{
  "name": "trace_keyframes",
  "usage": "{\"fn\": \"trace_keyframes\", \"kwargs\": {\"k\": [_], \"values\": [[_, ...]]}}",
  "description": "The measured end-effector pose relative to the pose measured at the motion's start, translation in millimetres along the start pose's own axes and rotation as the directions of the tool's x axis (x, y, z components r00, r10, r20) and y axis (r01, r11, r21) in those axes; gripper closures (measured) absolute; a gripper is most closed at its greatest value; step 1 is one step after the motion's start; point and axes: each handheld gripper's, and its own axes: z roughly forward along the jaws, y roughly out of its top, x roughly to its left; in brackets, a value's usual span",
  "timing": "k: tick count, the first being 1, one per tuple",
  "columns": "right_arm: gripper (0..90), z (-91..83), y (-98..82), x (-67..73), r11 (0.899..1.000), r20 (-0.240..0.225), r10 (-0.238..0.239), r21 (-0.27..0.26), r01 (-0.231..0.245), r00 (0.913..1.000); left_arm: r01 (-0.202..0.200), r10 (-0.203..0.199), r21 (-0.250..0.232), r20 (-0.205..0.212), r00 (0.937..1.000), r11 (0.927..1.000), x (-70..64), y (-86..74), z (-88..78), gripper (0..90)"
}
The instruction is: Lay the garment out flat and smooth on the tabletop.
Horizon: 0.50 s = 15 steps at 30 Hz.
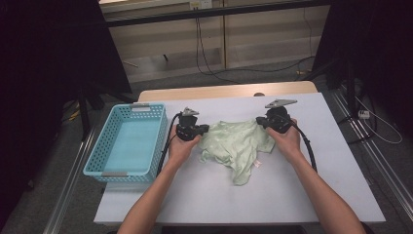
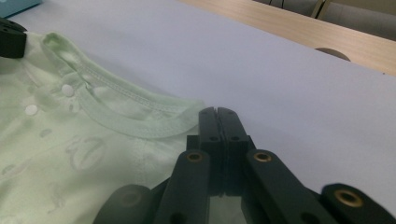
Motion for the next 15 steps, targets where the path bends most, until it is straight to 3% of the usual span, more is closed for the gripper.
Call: {"fn": "trace_keyframes", "kwargs": {"k": [4, 6, 10, 15], "values": [[89.9, 7.4, -2.2, -3.4, 1.0, 0.0, 0.019, 0.0, -0.019, 0.9998, 0.015, -0.014, 0.004, -0.006, 0.9999, 0.9999, 3.7, -0.4, 5.5, 87.2], [82.9, 9.8, -2.3, -4.8, 1.0, 0.017, 0.023, -0.001, -0.023, 0.9996, 0.023, -0.022, 0.017, -0.028, 0.9994, 0.9996, 5.7, -1.9, 6.8, 86.3], [73.8, 9.6, -3.3, -9.3, 1.0, 0.048, 0.031, 0.002, -0.031, 0.9984, 0.058, -0.058, 0.009, -0.064, 0.9963, 0.9983, 12.3, -3.4, 3.7, 65.5], [67.0, 0.4, -5.5, -8.6, 1.0, 0.014, 0.023, 0.01, -0.023, 0.9996, 0.007, -0.007, -0.002, -0.033, 0.9994, 1.0, 5.0, -3.6, -6.9, 56.8]]}}
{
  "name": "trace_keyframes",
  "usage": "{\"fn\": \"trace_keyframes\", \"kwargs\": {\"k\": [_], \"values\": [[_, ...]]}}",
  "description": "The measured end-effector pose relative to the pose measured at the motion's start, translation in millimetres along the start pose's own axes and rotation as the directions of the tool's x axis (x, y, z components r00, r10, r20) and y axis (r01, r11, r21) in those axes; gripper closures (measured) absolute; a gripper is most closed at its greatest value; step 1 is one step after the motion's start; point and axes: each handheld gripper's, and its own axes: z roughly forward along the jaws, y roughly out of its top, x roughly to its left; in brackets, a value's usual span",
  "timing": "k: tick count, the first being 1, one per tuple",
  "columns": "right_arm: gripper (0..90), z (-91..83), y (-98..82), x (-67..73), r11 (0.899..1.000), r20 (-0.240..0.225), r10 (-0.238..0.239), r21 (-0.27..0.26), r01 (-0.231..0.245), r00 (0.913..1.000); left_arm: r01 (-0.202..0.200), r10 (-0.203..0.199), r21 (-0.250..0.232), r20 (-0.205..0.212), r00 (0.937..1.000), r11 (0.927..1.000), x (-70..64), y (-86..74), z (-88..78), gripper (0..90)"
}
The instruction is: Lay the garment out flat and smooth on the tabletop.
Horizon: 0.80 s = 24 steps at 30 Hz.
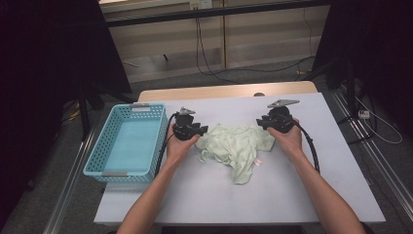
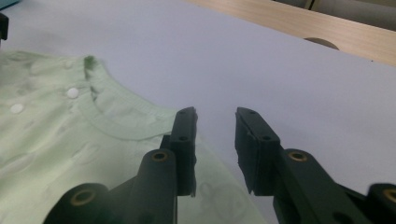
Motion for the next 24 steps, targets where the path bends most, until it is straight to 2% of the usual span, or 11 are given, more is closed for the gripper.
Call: {"fn": "trace_keyframes", "kwargs": {"k": [3, 7, 9, 12, 13, 15, 18, 19, 21, 23, 24], "values": [[60.3, -9.4, -4.7, 6.6, 1.0, -0.016, -0.013, 0.014, 0.014, 0.9998, -0.032, 0.033, -0.006, 0.016, 0.9993, 0.9995, -8.3, -2.4, -8.6, 46.7], [51.0, -27.5, -12.8, 21.8, 0.999, -0.095, -0.037, -0.003, 0.037, 0.9948, -0.078, 0.078, -0.014, 0.048, 0.9958, 0.9969, -19.5, -9.8, -21.9, 41.4], [51.3, -38.5, -16.8, 32.4, 0.998, -0.12, -0.07, -0.014, 0.069, 0.9904, -0.102, 0.102, -0.014, 0.064, 0.9927, 0.9947, -24.5, -15.3, -30.4, 41.0], [59.2, -53.2, -23.6, 46.2, 0.995, -0.169, -0.097, -0.031, 0.093, 0.9807, -0.092, 0.093, -0.016, 0.103, 0.9903, 0.9956, -29.0, -25.1, -39.2, 41.3], [60.5, -58.1, -27.2, 53.2, 0.993, -0.177, -0.12, -0.026, 0.117, 0.9769, -0.096, 0.097, -0.019, 0.108, 0.9894, 0.9952, -29.8, -27.5, -40.7, 41.6], [64.9, -62.7, -33.5, 62.1, 0.992, -0.221, -0.13, -0.023, 0.128, 0.9666, -0.089, 0.09, -0.008, 0.137, 0.9865, 0.996, -32.6, -33.4, -45.0, 45.7], [69.1, -67.0, -40.4, 73.9, 0.989, -0.257, -0.148, -0.013, 0.15, 0.955, -0.102, 0.1, 0.006, 0.151, 0.9835, 0.9947, -37.0, -40.8, -51.9, 46.3], [69.9, -69.0, -42.9, 79.4, 0.987, -0.274, -0.16, -0.014, 0.162, 0.9483, -0.109, 0.106, 0.006, 0.153, 0.9825, 0.9941, -38.7, -43.3, -53.9, 47.1], [71.3, -72.6, -46.6, 88.7, 0.983, -0.304, -0.178, -0.013, 0.183, 0.9358, -0.13, 0.129, 0.0, 0.169, 0.9773, 0.9915, -42.2, -48.6, -56.4, 52.7], [71.6, -75.4, -50.5, 98.1, 0.978, -0.333, -0.201, -0.017, 0.207, 0.9214, -0.133, 0.13, 0.004, 0.195, 0.9722, 0.9911, -46.4, -52.5, -55.3, 55.3], [71.7, -76.1, -52.1, 101.5, 0.977, -0.343, -0.206, -0.017, 0.213, 0.9165, -0.154, 0.148, 0.011, 0.204, 0.9677, 0.9881, -50.3, -54.6, -53.7, 56.5]]}}
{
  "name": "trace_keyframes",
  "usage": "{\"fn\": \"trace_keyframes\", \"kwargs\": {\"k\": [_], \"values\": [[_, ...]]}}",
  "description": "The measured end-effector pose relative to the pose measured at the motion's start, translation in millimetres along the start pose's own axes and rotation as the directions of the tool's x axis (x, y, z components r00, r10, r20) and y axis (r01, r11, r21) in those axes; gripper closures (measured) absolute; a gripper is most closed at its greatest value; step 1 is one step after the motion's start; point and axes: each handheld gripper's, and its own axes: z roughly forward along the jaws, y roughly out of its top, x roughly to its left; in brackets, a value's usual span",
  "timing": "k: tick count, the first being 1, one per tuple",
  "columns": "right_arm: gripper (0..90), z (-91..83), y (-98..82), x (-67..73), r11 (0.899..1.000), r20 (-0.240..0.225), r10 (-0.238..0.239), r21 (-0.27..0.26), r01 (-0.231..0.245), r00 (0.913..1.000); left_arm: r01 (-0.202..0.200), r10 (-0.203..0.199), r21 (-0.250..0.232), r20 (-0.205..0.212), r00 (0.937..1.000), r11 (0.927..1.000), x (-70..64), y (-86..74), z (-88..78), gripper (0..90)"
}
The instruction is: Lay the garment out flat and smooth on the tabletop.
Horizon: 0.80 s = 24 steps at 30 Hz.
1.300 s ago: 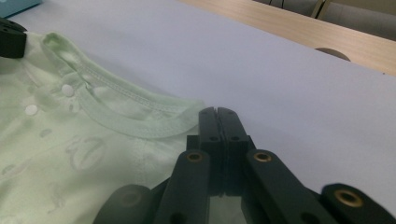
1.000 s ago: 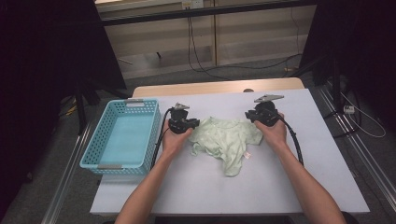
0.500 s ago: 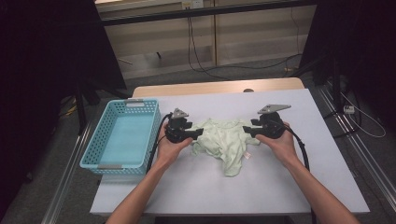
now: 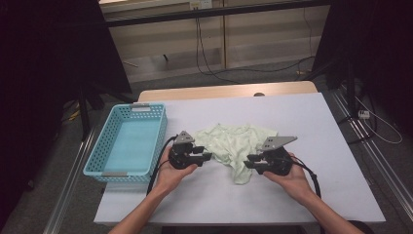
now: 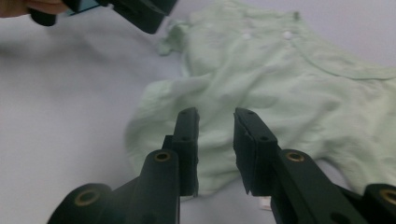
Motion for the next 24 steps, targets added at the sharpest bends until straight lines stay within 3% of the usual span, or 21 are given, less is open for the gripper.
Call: {"fn": "trace_keyframes", "kwargs": {"k": [3, 5, 9, 11, 16, 22, 24], "values": [[72.4, 5.0, -7.1, 12.8, 1.0, -0.044, -0.023, 0.02, 0.024, 0.9988, -0.046, 0.045, 0.024, 0.024, 0.9987, 0.9987, -8.1, -0.9, 6.2, 61.0], [72.4, 7.9, -11.0, 18.1, 0.997, -0.052, -0.049, 0.051, 0.052, 0.9974, -0.05, 0.05, 0.015, 0.034, 0.9982, 0.9986, -12.9, -0.1, 10.0, 62.3], [66.5, 11.1, -13.7, 20.1, 0.992, -0.023, -0.081, 0.098, 0.083, 0.9964, -0.051, 0.049, 0.024, 0.044, 0.9978, 0.9984, -22.0, -1.6, 18.4, 61.1], [66.4, 14.3, -17.6, 20.4, 0.991, -0.037, -0.085, 0.105, 0.089, 0.9957, -0.084, 0.083, 0.034, 0.05, 0.9953, 0.9958, -28.7, -1.2, 22.1, 61.1], [64.4, 16.7, -18.3, 27.8, 0.987, -0.075, -0.111, 0.105, 0.119, 0.991, -0.118, 0.115, 0.038, 0.078, 0.9903, 0.9923, -34.6, -0.4, 29.1, 65.6], [55.5, 24.4, -20.8, 28.4, 0.978, -0.095, -0.136, 0.144, 0.149, 0.9861, -0.136, 0.134, 0.043, 0.045, 0.9899, 0.9897, -36.0, 4.1, 40.6, 61.1], [57.7, 26.1, -20.4, 28.0, 0.978, -0.098, -0.136, 0.142, 0.149, 0.9858, -0.137, 0.135, 0.064, 0.04, 0.99, 0.9885, -37.3, 1.5, 46.4, 59.7]]}}
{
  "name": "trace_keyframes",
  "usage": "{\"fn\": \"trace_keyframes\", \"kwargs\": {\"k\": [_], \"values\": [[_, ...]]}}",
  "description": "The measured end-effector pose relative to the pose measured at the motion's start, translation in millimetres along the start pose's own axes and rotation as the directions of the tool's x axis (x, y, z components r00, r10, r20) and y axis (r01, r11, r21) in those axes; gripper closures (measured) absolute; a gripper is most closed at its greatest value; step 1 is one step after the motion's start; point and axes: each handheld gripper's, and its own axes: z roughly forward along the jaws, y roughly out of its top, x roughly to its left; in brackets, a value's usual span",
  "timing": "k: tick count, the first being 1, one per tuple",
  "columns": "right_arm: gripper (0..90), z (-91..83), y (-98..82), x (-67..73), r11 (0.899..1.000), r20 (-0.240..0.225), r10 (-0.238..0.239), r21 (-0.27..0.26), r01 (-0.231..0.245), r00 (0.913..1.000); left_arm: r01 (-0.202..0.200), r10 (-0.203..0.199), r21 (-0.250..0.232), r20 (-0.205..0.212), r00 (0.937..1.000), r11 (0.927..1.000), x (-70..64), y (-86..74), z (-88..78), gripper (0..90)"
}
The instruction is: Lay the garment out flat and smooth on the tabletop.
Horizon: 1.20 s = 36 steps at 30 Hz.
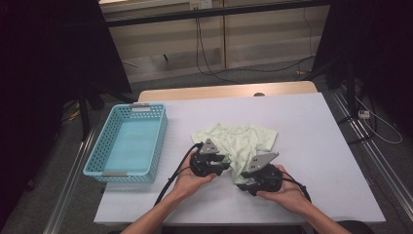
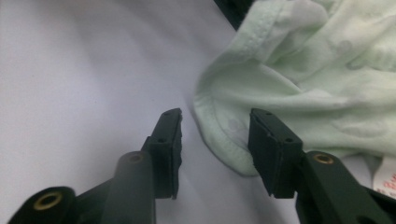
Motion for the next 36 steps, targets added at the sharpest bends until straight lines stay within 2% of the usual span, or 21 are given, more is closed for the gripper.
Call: {"fn": "trace_keyframes", "kwargs": {"k": [2, 3, 5, 8, 10, 11, 13, 14, 18, 21, 24, 26, 28, 29, 30, 31, 33, 35, 36], "values": [[61.7, 0.9, 0.5, -0.4, 1.0, 0.011, 0.004, -0.001, -0.004, 0.9999, -0.037, 0.037, 0.017, -0.006, 0.9993, 0.9992, -3.1, -1.6, 3.8, 58.0], [64.4, 0.9, 0.4, -1.0, 1.0, 0.016, 0.01, -0.002, -0.01, 0.9998, -0.043, 0.043, 0.011, -0.011, 0.999, 0.999, -3.9, -1.7, 4.7, 57.1], [70.1, 0.8, 0.2, -1.2, 1.0, 0.018, 0.011, -0.004, -0.011, 0.9998, -0.05, 0.05, 0.021, -0.012, 0.9987, 0.9986, -4.4, -0.5, 5.2, 55.4], [85.4, 1.0, 0.5, -0.1, 1.0, 0.017, 0.011, -0.006, -0.011, 0.9998, -0.056, 0.056, 0.022, -0.025, 0.9981, 0.9982, -4.5, -0.4, 5.8, 55.7], [89.1, 0.6, 0.8, -0.6, 1.0, 0.018, 0.02, -0.006, -0.02, 0.9996, -0.056, 0.056, 0.021, -0.025, 0.9981, 0.9982, -3.5, -0.1, 5.8, 56.8], [89.3, 0.2, 0.9, -1.4, 1.0, 0.019, 0.017, -0.002, -0.017, 0.9997, -0.054, 0.054, 0.021, -0.025, 0.9982, 0.9983, -2.4, 0.2, 6.2, 56.8], [89.6, -2.5, 0.8, -4.7, 0.999, 0.021, 0.043, -0.012, -0.043, 0.9989, -0.074, 0.074, 0.027, -0.029, 0.9968, 0.9969, -0.9, 1.2, 6.5, 59.1], [89.6, -4.0, 1.0, -6.3, 0.999, 0.02, 0.048, -0.018, -0.048, 0.9986, -0.06, 0.061, 0.023, -0.027, 0.9978, 0.9979, 0.3, 1.1, 6.6, 60.4], [89.6, -19.1, 0.9, -17.2, 0.992, 0.042, 0.098, -0.087, -0.094, 0.9943, -0.057, 0.058, 0.025, -0.028, 0.9979, 0.998, -0.7, 1.7, 4.5, 61.1], [89.7, -31.8, -2.8, -27.0, 0.983, 0.076, 0.144, -0.129, -0.134, 0.9866, -0.056, 0.057, 0.013, -0.029, 0.998, 0.9983, 0.0, 3.1, 1.3, 62.4], [89.6, -40.9, -6.0, -34.4, 0.976, 0.107, 0.169, -0.158, -0.152, 0.9797, -0.05, 0.05, -0.006, -0.027, 0.9984, 0.9987, -1.2, 4.4, -4.0, 62.5], [89.6, -44.9, -7.8, -39.1, 0.973, 0.128, 0.183, -0.167, -0.161, 0.9747, -0.054, 0.054, -0.019, -0.014, 0.9984, 0.9983, -3.0, 5.9, -8.9, 65.5], [89.6, -47.0, -9.6, -43.9, 0.969, 0.144, 0.2, -0.175, -0.174, 0.9692, -0.049, 0.05, -0.026, 0.025, 0.9984, 0.9984, -5.3, 7.2, -12.0, 71.8], [89.6, -47.6, -10.4, -46.0, 0.968, 0.147, 0.205, -0.18, -0.177, 0.9677, -0.059, 0.059, -0.029, 0.03, 0.9978, 0.9979, -7.1, 7.2, -12.0, 72.4], [89.6, -48.0, -10.9, -47.3, 0.966, 0.153, 0.212, -0.182, -0.183, 0.9654, -0.062, 0.063, -0.03, 0.028, 0.9976, 0.9976, -9.1, 6.6, -10.3, 72.3], [89.6, -48.2, -11.1, -48.2, 0.965, 0.157, 0.215, -0.183, -0.186, 0.9639, -0.078, 0.078, -0.011, 0.016, 0.9968, 0.9969, -9.9, 5.8, -6.4, 69.6], [89.6, -47.6, -11.1, -48.9, 0.965, 0.161, 0.216, -0.183, -0.186, 0.9631, -0.087, 0.088, 0.027, -0.008, 0.9961, 0.9958, -8.6, 4.1, 1.2, 57.4], [89.6, -47.2, -10.5, -48.3, 0.966, 0.166, 0.215, -0.182, -0.184, 0.9624, -0.104, 0.104, 0.052, -0.002, 0.9946, 0.9932, -7.1, 2.7, 5.5, 56.7], [89.6, -47.2, -10.3, -48.1, 0.966, 0.167, 0.215, -0.184, -0.184, 0.9624, -0.105, 0.105, 0.047, 0.0, 0.9945, 0.9934, -7.0, 2.1, 6.0, 56.6]]}}
